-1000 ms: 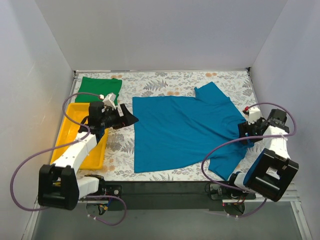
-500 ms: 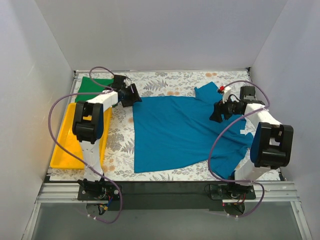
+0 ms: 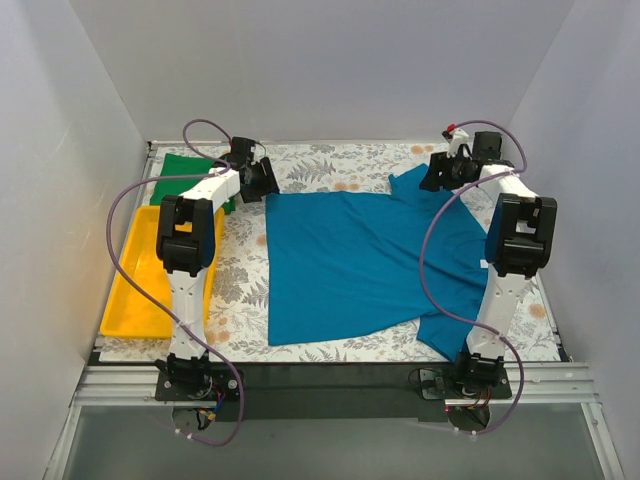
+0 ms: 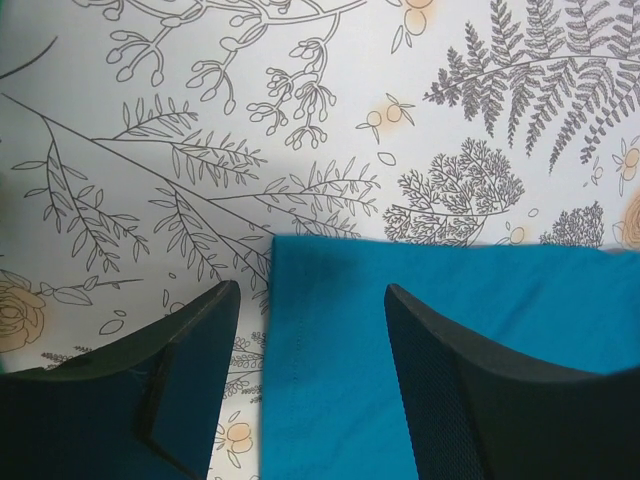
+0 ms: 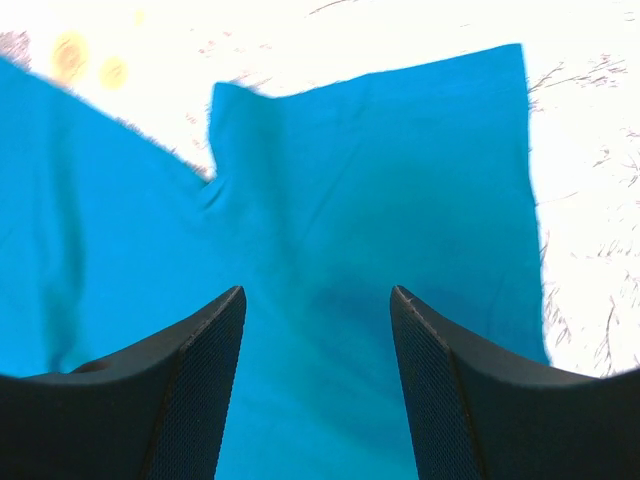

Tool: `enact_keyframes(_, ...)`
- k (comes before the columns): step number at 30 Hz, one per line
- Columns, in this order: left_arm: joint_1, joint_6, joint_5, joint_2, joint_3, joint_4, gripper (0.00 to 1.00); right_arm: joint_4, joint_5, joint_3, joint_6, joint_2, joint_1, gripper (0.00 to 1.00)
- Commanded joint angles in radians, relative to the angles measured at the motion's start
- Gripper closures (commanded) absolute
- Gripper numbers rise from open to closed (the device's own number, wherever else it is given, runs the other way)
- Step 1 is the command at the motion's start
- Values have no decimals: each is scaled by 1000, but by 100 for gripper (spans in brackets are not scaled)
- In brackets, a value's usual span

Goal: Fold and stack the t-shirts
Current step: Flatten the tshirt out

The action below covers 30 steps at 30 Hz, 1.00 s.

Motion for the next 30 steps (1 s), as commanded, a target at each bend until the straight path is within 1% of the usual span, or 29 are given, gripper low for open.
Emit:
enact_keyframes(1,0,50,16,-7,-8,-60,41,27,20,118,94,71,-15,34)
enact_keyframes(4,3,66,41,-21,-23,-60,40,25,22,176,124,122,-27,34)
enact_keyframes(8,14,73,61,-67,-83,-34,38,22,26,196,159,166,-46,34)
enact_keyframes(13,29,79,69,-168,-210,37,31,19,22,196,170,195,-61,34)
enact_keyframes(15,34,89,69,-185,-232,48,29,11,14,199,167,202,-69,34)
enact_keyframes(23,40,83,88,-271,-362,107,28,-36,-23,229,139,231,-87,33)
enact_keyframes(30,42,67,119,-285,-393,127,28,-55,-18,255,144,252,-90,34)
